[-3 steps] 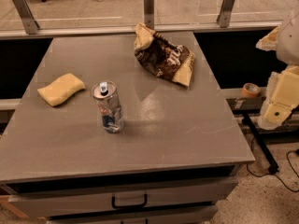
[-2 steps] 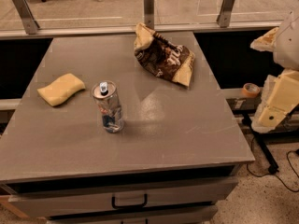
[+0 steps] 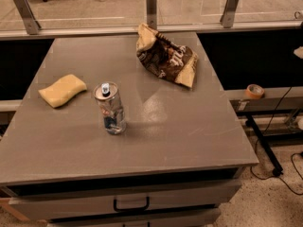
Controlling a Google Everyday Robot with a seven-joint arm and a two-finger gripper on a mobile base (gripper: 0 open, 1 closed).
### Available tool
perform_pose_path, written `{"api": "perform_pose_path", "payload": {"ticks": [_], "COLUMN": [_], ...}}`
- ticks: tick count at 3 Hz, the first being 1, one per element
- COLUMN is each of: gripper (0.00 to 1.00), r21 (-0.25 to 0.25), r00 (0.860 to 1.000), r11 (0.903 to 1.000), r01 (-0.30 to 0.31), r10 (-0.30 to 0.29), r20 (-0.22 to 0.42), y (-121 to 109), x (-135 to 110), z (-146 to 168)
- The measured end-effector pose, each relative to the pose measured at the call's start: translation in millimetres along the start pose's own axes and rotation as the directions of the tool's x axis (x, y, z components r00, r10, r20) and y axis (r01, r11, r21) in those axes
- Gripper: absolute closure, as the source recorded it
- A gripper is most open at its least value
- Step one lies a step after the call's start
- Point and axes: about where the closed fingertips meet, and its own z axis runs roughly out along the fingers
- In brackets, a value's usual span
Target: Move brown chip bag near sponge
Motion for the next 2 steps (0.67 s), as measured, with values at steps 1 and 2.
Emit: {"api": "perform_pose_path", "payload": {"ticks": [1, 2], "gripper": [0.0, 0.0], "r21": [-0.034, -0.026], "r00": [0.999, 0.999], "r11": [0.9988, 0.9997], "r01": [0.037, 0.005], "r10": [-0.036, -0.004], "r20": [0.022, 0.036], "y": [-10.9, -13.0], "x": [15.6, 14.2], "z": [30.8, 32.0]}}
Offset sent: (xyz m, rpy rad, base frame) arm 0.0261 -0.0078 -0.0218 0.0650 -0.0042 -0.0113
